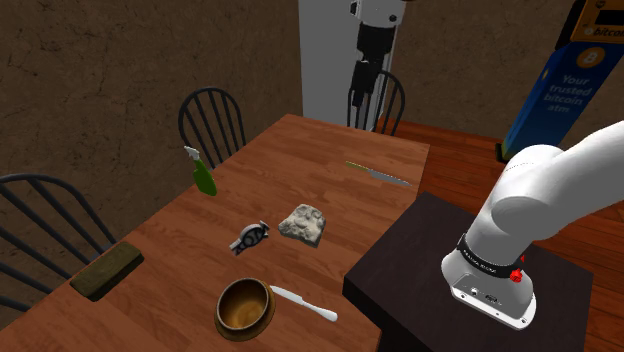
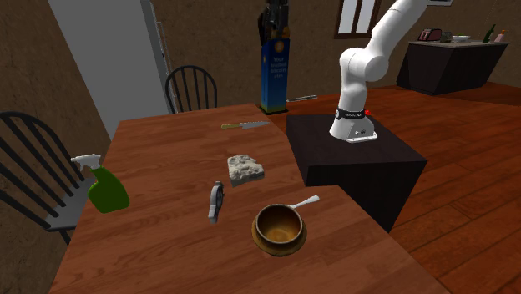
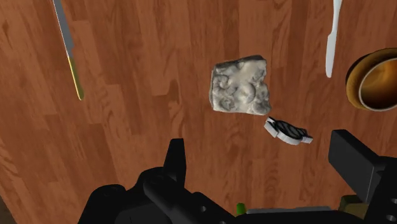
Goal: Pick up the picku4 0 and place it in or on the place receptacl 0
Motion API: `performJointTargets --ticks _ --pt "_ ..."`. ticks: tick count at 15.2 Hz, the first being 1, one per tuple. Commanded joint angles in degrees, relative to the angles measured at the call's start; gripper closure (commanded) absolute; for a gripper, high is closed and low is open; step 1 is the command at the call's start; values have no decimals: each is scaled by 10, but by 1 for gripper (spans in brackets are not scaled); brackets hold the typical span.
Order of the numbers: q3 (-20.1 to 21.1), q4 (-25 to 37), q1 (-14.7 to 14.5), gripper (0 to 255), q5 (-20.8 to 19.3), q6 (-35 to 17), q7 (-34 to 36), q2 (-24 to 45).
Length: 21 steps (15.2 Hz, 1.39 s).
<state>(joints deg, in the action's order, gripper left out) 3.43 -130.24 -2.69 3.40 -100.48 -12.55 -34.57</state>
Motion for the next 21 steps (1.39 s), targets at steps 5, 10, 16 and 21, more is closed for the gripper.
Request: performJointTargets --ticks 5,10,16,21 --pt "12 19 -21 0 -9 -79 -55 116" --pt "25 51 -37 0 -22 -131 -94 216" --pt "44 107 -54 0 -46 -179 -133 338" --pt "59 164 -71 0 -75 -206 -158 440"
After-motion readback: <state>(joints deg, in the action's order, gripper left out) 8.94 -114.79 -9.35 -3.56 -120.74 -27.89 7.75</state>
